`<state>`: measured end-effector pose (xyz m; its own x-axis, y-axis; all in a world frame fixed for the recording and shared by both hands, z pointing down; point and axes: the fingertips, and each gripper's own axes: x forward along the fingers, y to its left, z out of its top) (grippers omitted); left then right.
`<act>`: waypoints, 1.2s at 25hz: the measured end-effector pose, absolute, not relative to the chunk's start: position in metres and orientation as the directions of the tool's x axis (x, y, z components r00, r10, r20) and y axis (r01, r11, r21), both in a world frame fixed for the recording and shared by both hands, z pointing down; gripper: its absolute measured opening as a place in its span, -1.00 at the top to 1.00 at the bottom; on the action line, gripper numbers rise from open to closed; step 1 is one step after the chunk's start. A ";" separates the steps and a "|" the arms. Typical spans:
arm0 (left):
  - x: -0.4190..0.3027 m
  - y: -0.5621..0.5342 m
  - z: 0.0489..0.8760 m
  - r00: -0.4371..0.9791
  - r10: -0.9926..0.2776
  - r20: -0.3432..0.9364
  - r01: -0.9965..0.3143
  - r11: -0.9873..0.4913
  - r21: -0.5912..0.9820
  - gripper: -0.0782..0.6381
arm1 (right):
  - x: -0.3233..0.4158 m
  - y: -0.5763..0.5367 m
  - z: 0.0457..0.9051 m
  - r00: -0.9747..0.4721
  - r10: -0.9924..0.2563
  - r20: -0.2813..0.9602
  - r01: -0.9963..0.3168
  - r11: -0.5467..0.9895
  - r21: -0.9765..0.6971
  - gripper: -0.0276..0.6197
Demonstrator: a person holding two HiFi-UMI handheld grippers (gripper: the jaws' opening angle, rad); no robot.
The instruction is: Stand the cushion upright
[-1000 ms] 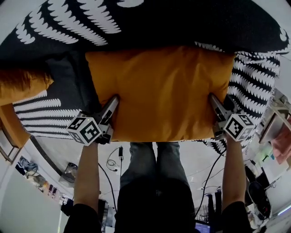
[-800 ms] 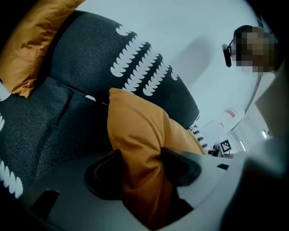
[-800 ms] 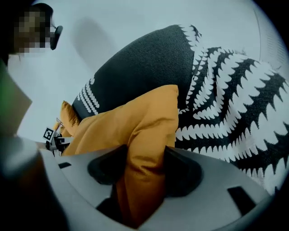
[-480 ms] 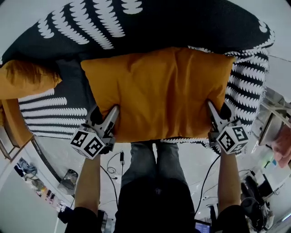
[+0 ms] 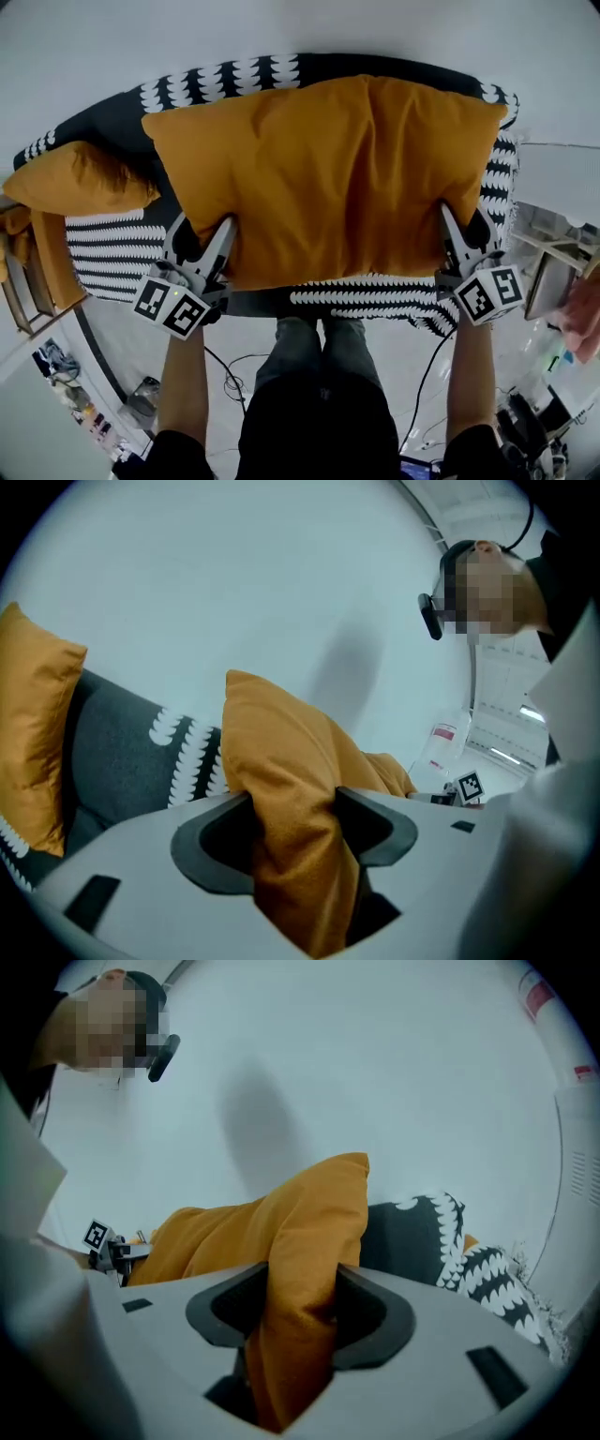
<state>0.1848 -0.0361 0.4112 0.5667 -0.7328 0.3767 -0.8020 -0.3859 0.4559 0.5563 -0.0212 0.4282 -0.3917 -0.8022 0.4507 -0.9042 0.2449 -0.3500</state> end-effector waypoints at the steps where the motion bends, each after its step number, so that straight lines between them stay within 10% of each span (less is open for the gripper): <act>1: 0.186 -0.043 0.401 0.564 -0.740 0.366 -0.804 -0.392 0.447 -0.02 | 0.558 -0.028 0.420 -0.392 -0.809 0.437 -0.904 0.249 -0.349 0.22; 30: 0.159 -0.085 0.528 0.382 -0.684 0.622 -0.924 -0.289 0.249 -0.11 | 0.548 -0.056 0.538 -0.123 -0.755 0.644 -0.989 0.039 -0.144 0.04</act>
<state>0.1586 -0.0850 0.5285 0.3818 -0.6839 0.6217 -0.9242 -0.2894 0.2492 0.5476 -0.0556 0.5381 -0.1234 -0.7552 0.6438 -0.9888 0.0386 -0.1443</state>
